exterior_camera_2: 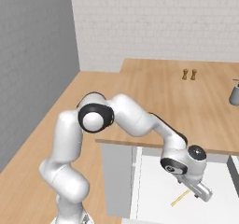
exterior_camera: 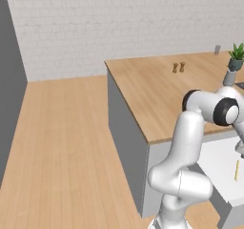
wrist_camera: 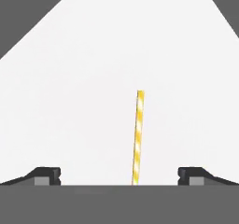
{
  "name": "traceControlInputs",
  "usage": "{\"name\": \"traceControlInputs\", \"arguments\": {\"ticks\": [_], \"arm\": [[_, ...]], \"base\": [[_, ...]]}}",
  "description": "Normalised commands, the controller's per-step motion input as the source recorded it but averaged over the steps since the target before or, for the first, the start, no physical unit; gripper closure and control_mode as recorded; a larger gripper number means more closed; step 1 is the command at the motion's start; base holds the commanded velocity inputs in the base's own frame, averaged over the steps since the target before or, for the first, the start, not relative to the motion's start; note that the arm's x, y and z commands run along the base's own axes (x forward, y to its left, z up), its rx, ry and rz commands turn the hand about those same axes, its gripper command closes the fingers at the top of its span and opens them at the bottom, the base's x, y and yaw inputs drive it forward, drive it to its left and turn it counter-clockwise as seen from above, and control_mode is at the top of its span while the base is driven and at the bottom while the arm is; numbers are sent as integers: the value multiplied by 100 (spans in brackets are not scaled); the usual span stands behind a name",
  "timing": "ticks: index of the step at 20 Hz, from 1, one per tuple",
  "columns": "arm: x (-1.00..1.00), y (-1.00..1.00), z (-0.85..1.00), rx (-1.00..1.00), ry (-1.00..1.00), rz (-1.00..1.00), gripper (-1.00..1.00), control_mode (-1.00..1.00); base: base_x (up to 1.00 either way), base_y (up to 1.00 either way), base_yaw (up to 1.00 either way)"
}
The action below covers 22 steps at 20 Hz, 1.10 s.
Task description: Take a straw from the drawer in front and place it inside the glass cup on the dining counter.
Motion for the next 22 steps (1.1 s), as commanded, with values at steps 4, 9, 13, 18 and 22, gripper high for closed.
{"name": "traceControlInputs", "arguments": {"ticks": [4,9,13,18,22], "arm": [[72,14,-4,-7,3,-22,-100,-100],[68,0,0,-1,2,-16,-100,-100],[50,0,0,0,20,-11,-100,-100],[45,-3,0,0,23,-10,-100,-100],[57,-6,0,0,14,-8,-100,-100]], "base": [[0,0,0],[0,0,0],[0,0,0],[0,0,0],[0,0,0]]}}
